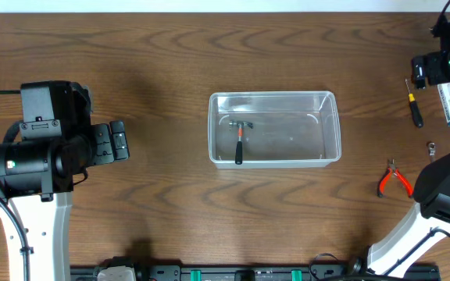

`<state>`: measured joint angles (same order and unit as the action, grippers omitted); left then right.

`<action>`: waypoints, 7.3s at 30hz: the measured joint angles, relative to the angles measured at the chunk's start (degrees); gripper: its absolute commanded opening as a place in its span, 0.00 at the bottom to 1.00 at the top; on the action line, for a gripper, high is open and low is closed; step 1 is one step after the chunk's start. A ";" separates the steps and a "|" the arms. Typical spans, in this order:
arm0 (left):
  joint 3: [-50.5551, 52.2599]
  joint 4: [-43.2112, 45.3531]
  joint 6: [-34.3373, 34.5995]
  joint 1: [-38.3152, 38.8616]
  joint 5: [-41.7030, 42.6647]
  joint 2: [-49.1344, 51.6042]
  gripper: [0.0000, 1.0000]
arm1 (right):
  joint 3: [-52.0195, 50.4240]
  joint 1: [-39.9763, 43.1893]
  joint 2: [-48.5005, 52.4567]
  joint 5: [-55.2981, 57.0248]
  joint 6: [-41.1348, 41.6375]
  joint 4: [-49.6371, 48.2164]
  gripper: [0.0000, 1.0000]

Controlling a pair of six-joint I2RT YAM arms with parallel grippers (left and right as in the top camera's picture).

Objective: Pack container
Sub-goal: 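Raise the right gripper and move it right toward the yellow screwdriver, then lower the right gripper over the screwdriver's dark handle and align, then close the right gripper on the screwdriver handle and lift it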

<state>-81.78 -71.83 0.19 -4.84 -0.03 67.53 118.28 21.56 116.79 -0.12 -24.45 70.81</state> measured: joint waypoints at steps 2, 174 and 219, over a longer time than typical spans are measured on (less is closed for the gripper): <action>0.00 0.00 0.00 0.00 0.00 0.00 0.98 | 0.00 0.22 0.55 -1.49 0.02 0.00 0.99; 0.00 0.00 0.00 0.00 0.00 0.00 0.98 | -0.61 4.09 22.56 -0.07 -2.62 -9.01 0.46; 0.00 0.00 0.00 0.00 0.00 0.00 0.98 | -2.12 4.09 22.56 -0.24 -2.58 -8.79 0.42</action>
<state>-81.78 -71.83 0.19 -4.84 -0.03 67.53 116.16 25.65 139.35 -0.36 -27.03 62.02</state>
